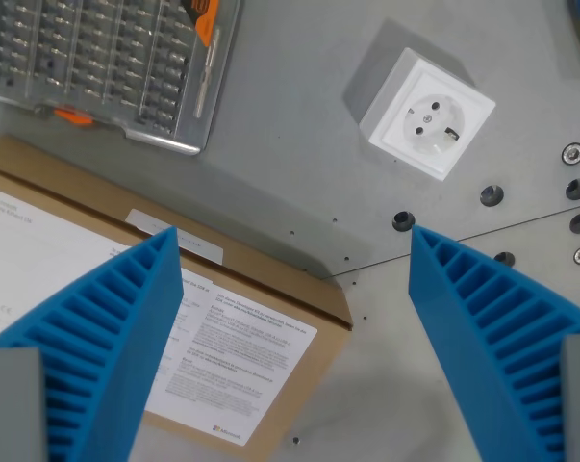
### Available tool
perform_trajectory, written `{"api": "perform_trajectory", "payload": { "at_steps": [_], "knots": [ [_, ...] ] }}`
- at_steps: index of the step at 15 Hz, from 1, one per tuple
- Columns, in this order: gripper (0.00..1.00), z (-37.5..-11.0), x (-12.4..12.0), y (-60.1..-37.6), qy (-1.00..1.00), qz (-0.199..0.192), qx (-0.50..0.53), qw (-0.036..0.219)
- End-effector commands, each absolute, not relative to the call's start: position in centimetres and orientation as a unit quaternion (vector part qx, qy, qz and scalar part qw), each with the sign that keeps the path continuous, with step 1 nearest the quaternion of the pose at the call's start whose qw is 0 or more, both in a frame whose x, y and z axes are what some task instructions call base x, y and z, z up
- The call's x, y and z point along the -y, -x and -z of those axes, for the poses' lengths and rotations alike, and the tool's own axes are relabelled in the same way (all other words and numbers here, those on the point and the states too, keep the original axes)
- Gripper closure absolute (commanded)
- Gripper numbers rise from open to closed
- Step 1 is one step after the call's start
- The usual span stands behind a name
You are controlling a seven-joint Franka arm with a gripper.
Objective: Move above the white socket
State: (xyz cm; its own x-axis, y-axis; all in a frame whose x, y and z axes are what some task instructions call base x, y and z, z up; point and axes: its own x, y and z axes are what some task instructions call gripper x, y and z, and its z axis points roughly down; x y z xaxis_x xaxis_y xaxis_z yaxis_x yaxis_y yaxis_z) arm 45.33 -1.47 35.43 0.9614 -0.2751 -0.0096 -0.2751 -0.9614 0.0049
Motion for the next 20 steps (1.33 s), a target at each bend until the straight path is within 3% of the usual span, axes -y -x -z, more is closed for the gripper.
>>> {"api": "perform_trajectory", "payload": {
  "at_steps": [1, 11, 20],
  "knots": [
    [0.0, -35.6, 1.5, -45.3, -0.99, 0.003, 0.139, 0.002],
    [0.0, -35.2, 1.7, -45.2, -0.995, -0.001, 0.103, 0.0],
    [0.0, -33.3, 2.9, -44.9, -0.999, -0.029, 0.022, -0.005]
  ]
}}
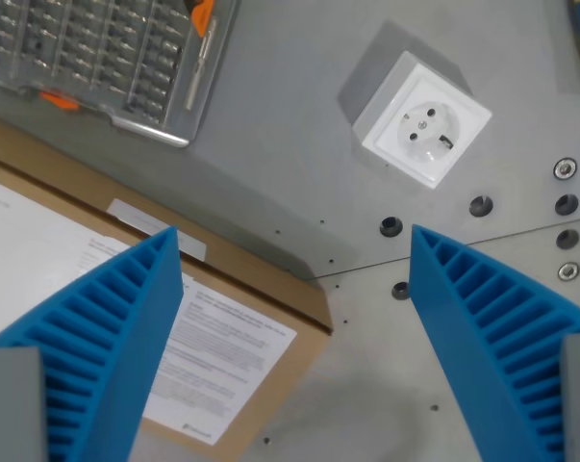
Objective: Move above the white socket
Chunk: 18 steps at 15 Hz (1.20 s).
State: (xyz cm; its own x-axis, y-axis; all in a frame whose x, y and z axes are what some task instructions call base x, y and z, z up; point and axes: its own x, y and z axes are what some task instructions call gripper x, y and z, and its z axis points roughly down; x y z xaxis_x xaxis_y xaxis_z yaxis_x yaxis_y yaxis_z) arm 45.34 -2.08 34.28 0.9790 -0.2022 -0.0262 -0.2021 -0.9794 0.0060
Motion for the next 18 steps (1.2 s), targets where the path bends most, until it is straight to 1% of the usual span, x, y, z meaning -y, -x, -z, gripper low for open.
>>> {"api": "perform_trajectory", "payload": {
  "at_steps": [1, 7, 18],
  "knots": [
    [0.0, -33.0, 3.0, -44.9, -0.999, -0.032, 0.009, -0.005],
    [0.0, -30.8, 4.3, -44.5, -0.996, -0.044, -0.073, -0.004],
    [0.0, -26.3, 6.6, -43.9, -0.977, -0.051, -0.207, -0.005]
  ]
}}
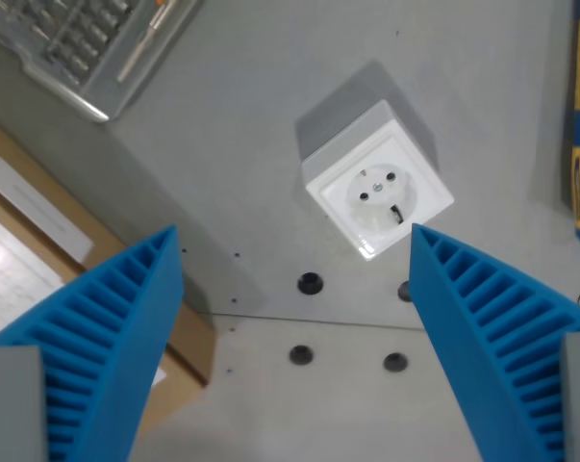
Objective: Move above the white socket
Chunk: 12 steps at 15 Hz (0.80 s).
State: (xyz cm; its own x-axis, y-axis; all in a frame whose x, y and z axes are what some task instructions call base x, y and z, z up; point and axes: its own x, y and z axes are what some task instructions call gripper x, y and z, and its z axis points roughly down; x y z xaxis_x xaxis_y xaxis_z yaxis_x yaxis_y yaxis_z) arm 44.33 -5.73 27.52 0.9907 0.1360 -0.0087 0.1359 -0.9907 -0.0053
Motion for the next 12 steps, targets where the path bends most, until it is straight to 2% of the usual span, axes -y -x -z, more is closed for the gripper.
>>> {"api": "perform_trajectory", "payload": {
  "at_steps": [1, 12],
  "knots": [
    [0.0, -25.9, 6.9, -43.9, 0.974, 0.052, 0.218, 0.005],
    [0.0, -21.2, 9.3, -42.8, 0.944, 0.067, 0.322, 0.011]
  ]
}}
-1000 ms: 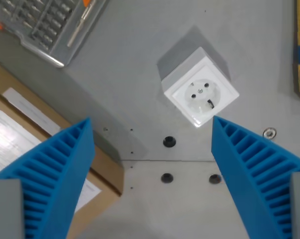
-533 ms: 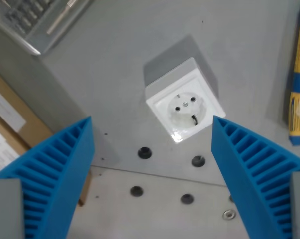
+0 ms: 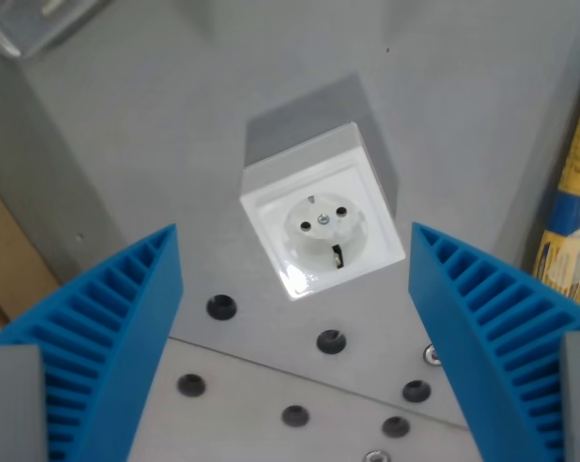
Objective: Move above the white socket
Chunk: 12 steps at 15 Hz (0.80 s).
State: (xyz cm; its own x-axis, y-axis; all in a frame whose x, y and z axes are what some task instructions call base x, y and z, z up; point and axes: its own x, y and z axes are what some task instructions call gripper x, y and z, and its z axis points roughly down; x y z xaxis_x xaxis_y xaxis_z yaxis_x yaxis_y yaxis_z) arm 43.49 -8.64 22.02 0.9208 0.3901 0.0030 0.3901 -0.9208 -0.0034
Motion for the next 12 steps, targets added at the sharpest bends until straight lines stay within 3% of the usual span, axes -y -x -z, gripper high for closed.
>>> {"api": "perform_trajectory", "payload": {
  "at_steps": [1, 12],
  "knots": [
    [0.0, -20.8, 9.5, -42.7, 0.943, 0.068, 0.327, 0.012],
    [0.0, -17.8, 10.9, -41.9, 0.93, 0.078, 0.359, 0.02]
  ]
}}
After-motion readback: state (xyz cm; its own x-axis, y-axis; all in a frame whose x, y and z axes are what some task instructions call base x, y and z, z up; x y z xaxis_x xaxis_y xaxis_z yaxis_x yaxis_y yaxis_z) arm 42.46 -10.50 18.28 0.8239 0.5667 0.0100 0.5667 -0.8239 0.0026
